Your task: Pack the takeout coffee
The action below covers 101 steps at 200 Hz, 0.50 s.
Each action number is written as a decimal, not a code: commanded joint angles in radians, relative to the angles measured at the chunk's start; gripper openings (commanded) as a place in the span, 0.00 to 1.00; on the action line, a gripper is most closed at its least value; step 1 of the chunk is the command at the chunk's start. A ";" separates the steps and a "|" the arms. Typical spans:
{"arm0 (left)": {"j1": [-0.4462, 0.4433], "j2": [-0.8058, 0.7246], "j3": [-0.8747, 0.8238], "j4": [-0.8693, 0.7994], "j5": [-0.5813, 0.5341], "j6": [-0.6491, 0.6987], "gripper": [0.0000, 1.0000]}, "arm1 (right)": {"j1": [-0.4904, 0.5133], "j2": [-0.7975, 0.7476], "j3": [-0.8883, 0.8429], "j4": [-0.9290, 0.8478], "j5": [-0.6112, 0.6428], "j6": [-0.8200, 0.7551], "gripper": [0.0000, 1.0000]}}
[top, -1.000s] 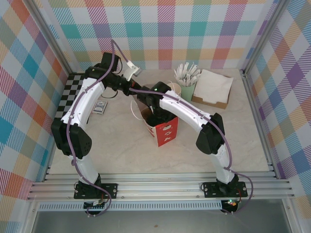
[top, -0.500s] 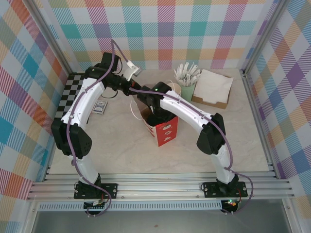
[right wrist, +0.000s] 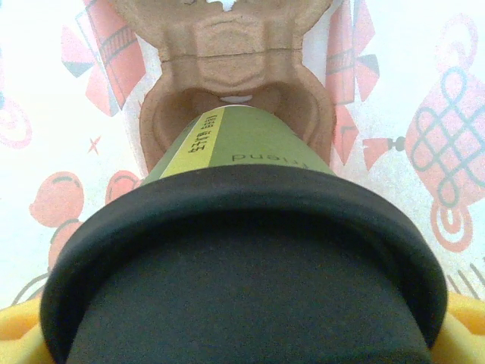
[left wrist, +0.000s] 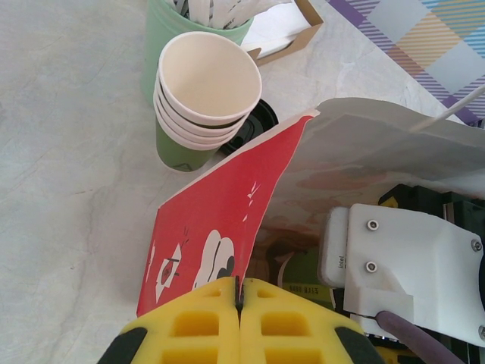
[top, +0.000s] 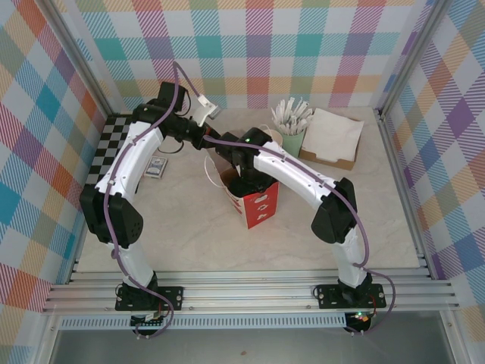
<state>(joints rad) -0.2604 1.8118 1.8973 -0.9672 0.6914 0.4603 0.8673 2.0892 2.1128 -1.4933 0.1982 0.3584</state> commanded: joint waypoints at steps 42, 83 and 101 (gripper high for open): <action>-0.003 0.003 0.020 -0.002 0.029 -0.005 0.00 | -0.005 -0.034 -0.016 -0.010 0.008 0.011 0.57; -0.003 0.002 0.021 -0.001 0.028 -0.004 0.00 | -0.004 -0.036 -0.018 -0.002 0.007 0.014 0.57; -0.003 0.003 0.021 -0.002 0.027 -0.003 0.00 | -0.005 -0.040 -0.023 0.003 0.012 0.014 0.57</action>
<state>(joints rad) -0.2604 1.8118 1.8973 -0.9672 0.6914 0.4603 0.8654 2.0880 2.1052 -1.4841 0.1982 0.3584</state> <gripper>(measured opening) 0.058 0.823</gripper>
